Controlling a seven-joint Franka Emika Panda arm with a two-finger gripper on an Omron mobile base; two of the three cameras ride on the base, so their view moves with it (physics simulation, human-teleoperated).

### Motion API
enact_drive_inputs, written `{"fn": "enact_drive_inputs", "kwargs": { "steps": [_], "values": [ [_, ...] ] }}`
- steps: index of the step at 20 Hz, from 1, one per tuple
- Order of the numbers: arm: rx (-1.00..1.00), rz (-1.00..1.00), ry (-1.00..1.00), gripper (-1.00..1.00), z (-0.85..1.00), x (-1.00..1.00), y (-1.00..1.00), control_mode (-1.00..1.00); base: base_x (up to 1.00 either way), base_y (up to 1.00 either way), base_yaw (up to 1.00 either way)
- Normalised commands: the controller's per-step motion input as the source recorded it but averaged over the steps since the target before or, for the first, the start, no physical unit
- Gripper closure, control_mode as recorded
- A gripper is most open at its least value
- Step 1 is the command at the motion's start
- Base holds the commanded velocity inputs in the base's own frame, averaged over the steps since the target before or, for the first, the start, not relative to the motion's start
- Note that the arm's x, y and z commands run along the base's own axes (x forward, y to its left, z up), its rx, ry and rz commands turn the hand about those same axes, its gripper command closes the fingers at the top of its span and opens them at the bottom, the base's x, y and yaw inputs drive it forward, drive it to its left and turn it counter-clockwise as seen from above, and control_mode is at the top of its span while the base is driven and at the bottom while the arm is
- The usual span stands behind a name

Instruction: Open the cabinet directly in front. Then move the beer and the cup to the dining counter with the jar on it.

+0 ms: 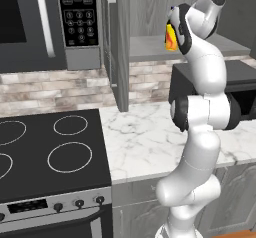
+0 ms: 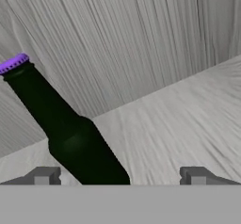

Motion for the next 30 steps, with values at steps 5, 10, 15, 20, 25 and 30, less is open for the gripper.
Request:
{"fn": "enact_drive_inputs", "kwargs": {
  "steps": [5,10,15,20,25,30],
  "values": [
    [0.00,0.00,0.03,-1.00,-0.22,0.01,0.00,-1.00,0.00,0.00,0.00],
    [0.00,0.00,0.00,-1.00,0.03,0.03,0.00,-1.00,0.00,0.00,0.00],
    [0.03,0.00,-0.04,-1.00,0.15,0.30,0.00,-1.00,0.00,0.00,0.00],
    [0.00,0.00,0.00,-1.00,0.00,0.26,0.00,-1.00,0.00,0.00,0.00],
    [0.01,0.00,0.01,-1.00,0.04,-0.24,-0.15,-1.00,0.00,0.00,0.00],
    [0.02,0.00,0.00,-1.00,0.08,-0.04,-0.06,-1.00,0.00,0.00,0.00]
  ]
}}
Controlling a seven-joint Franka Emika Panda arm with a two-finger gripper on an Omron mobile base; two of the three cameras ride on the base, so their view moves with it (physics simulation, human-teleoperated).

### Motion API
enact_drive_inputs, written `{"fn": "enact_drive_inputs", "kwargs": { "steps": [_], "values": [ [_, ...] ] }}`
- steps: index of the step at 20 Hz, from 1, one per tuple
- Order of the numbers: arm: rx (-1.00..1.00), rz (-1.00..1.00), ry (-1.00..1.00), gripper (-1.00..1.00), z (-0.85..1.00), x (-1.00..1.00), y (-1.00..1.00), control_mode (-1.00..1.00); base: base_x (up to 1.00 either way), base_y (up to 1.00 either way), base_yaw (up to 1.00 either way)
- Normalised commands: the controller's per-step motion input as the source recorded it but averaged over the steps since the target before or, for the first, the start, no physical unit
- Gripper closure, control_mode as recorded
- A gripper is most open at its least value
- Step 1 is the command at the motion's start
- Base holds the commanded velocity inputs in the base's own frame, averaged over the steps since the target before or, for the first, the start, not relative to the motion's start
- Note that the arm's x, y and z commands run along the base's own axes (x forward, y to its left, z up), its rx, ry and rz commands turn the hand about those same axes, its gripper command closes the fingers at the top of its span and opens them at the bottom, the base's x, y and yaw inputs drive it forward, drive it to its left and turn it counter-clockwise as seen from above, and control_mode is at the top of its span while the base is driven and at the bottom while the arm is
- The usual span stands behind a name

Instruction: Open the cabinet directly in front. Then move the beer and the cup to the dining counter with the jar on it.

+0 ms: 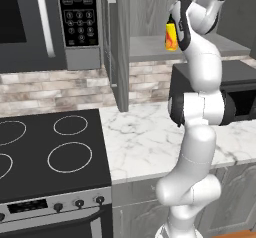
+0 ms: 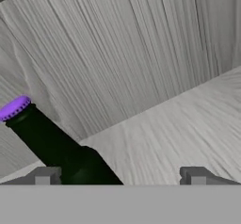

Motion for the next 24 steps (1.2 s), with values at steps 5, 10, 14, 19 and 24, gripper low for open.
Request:
{"fn": "enact_drive_inputs", "kwargs": {
  "steps": [5,10,14,19,24],
  "values": [
    [0.00,0.01,0.00,-1.00,-0.16,-0.25,0.00,-1.00,0.00,0.00,0.00],
    [0.00,0.04,0.00,-1.00,-0.02,-0.08,0.09,-1.00,0.00,0.00,0.00],
    [0.00,0.04,0.00,-1.00,-0.01,-0.01,0.21,-1.00,0.00,0.00,0.00],
    [-0.01,0.04,0.02,-1.00,-0.09,0.00,0.17,-1.00,0.00,0.00,0.00],
    [-0.05,0.03,0.05,-1.00,-0.29,-0.04,0.00,-1.00,0.00,0.00,0.00]
  ]
}}
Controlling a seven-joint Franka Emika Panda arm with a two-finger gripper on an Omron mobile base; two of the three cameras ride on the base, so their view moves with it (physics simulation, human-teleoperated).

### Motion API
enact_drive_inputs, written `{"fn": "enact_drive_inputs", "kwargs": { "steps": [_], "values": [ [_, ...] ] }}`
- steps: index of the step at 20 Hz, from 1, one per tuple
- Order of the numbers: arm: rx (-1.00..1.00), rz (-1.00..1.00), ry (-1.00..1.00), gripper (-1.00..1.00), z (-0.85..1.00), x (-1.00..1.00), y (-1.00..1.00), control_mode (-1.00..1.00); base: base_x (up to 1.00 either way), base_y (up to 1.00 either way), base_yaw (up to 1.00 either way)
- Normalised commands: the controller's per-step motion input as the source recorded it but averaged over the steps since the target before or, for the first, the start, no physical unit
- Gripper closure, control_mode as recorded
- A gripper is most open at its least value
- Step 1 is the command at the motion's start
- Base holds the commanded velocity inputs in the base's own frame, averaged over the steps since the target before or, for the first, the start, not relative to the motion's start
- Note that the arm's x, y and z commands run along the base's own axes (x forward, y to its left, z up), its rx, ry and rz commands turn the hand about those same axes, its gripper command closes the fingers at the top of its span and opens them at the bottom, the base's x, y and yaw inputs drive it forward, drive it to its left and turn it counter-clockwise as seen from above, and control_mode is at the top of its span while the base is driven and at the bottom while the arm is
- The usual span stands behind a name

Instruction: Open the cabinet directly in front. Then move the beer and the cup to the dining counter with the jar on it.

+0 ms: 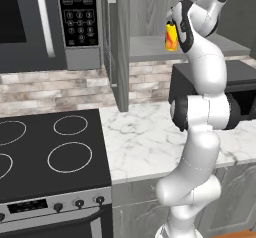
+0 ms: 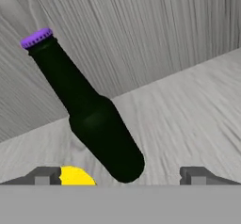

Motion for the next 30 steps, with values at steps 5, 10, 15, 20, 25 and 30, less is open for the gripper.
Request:
{"fn": "enact_drive_inputs", "kwargs": {
  "steps": [5,10,15,20,25,30],
  "values": [
    [-0.06,0.01,0.09,-1.00,-0.34,-0.10,0.00,-1.00,0.00,0.00,0.00],
    [-0.05,0.01,0.08,-1.00,-0.31,0.00,0.02,-1.00,0.00,0.00,0.00],
    [-0.08,0.03,0.16,-1.00,-0.76,0.01,0.15,-1.00,0.00,0.00,0.00],
    [0.01,0.00,0.02,1.00,-0.24,0.00,0.07,-1.00,0.00,0.00,0.00],
    [0.00,0.00,-0.01,1.00,0.00,-0.06,0.00,-1.00,0.00,0.00,0.00],
    [0.03,0.00,-0.07,1.00,0.00,-0.47,-0.04,-1.00,0.00,0.00,0.00]
  ]
}}
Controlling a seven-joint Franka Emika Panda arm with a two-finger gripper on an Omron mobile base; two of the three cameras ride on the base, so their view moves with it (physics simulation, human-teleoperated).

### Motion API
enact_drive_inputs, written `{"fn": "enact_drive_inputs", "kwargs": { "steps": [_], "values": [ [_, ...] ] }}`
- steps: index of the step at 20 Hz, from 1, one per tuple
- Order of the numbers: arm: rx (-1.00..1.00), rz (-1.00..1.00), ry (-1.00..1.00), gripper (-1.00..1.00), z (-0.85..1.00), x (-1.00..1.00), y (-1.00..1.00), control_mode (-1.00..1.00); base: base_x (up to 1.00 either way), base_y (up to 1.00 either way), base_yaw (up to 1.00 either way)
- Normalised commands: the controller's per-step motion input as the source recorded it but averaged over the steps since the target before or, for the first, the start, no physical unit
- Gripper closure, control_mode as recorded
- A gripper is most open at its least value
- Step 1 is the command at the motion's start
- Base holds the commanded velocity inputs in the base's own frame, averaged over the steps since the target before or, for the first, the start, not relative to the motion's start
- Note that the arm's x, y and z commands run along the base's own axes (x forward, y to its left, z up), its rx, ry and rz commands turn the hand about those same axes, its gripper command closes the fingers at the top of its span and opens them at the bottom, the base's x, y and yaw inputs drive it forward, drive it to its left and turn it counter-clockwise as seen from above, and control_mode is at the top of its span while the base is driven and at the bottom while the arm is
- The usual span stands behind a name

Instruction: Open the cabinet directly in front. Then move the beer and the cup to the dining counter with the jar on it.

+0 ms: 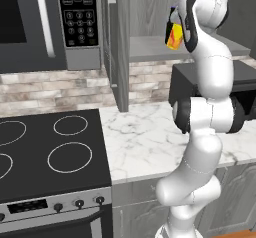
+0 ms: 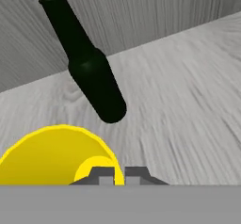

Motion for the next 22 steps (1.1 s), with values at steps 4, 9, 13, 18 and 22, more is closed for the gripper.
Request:
{"fn": "enact_drive_inputs", "kwargs": {
  "steps": [4,9,13,18,22],
  "values": [
    [0.08,0.05,-0.02,1.00,0.00,-0.86,-0.16,-1.00,0.00,0.00,0.00],
    [0.06,0.21,-0.04,1.00,-0.01,-1.00,-0.10,-1.00,0.00,0.00,0.00],
    [0.06,0.31,-0.12,1.00,-0.01,-1.00,0.00,-1.00,0.00,0.00,0.00],
    [-0.02,0.43,-0.01,1.00,-0.48,-1.00,0.45,-1.00,0.00,0.00,0.00],
    [-0.17,0.52,0.04,1.00,-0.80,-1.00,0.63,-1.00,0.00,0.00,0.00]
  ]
}}
